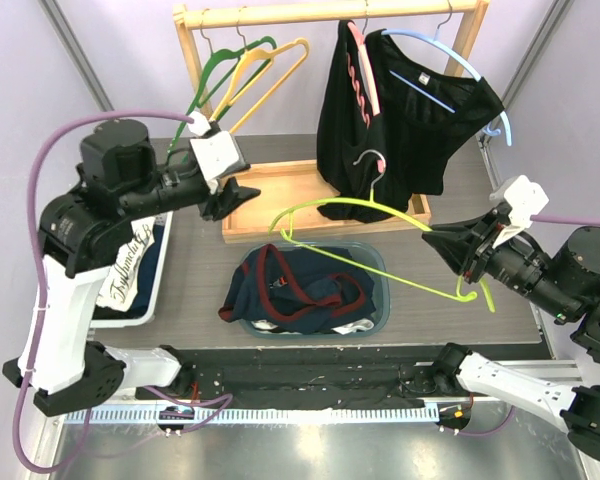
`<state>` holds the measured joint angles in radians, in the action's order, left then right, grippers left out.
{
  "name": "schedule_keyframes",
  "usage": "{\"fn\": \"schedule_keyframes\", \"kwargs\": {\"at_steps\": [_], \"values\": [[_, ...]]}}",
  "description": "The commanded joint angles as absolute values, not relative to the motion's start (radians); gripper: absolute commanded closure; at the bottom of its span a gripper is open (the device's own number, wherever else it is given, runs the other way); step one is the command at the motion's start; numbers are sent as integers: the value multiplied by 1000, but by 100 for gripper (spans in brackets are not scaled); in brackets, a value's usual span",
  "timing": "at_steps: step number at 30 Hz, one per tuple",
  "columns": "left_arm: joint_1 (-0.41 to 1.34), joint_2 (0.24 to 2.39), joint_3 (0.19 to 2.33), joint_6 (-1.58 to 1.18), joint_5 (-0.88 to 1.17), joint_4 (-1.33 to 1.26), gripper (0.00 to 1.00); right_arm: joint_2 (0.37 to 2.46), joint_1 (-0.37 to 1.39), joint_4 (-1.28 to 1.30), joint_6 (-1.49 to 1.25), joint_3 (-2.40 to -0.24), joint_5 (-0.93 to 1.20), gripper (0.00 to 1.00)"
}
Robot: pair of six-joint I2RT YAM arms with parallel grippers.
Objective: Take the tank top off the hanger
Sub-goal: Remove the tank top from the hanger, then place the hanger at the clothesline.
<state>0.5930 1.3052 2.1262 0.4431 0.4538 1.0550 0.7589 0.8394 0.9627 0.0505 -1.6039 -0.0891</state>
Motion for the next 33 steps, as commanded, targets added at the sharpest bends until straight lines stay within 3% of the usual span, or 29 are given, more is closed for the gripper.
{"fn": "schedule_keyframes", "kwargs": {"at_steps": [1, 9, 15, 24, 33], "values": [[589, 1283, 1961, 397, 423, 1014, 53, 778, 838, 871, 80, -1663, -179, 99], [594, 1217, 1647, 458, 503, 1029, 58, 827, 836, 747, 133, -1720, -299, 99], [663, 1195, 1444, 610, 318, 1081, 53, 963, 836, 629, 189, -1747, -444, 99], [716, 1244, 1390, 767, 273, 1296, 64, 1097, 847, 509, 261, -1770, -610, 99], [791, 1311, 1243, 778, 137, 1178, 56, 1221, 1129, 283, 615, -1752, -1037, 99]]}}
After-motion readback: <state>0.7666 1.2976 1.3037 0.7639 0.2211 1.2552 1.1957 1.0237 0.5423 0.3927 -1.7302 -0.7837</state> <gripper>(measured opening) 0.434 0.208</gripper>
